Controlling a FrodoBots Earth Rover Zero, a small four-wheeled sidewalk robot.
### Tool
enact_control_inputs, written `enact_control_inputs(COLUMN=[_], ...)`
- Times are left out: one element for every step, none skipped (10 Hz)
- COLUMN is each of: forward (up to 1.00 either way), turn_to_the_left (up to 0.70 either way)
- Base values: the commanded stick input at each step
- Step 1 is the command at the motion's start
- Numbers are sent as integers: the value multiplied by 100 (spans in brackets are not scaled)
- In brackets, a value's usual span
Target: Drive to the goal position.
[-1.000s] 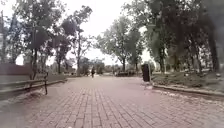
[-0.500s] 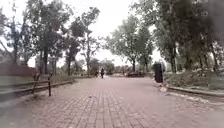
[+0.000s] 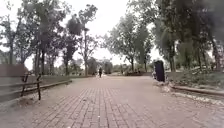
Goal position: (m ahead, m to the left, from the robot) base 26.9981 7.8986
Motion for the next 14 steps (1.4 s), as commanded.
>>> enact_control_inputs(forward=[70, 70, 70, 70, 70, 78, 85, 85, 85, 85, 85, 85, 85, 85], turn_to_the_left=[33, 36, 36, 28, 1, 1, 1, 1, 1, 1, 1, 1, 1, 1])
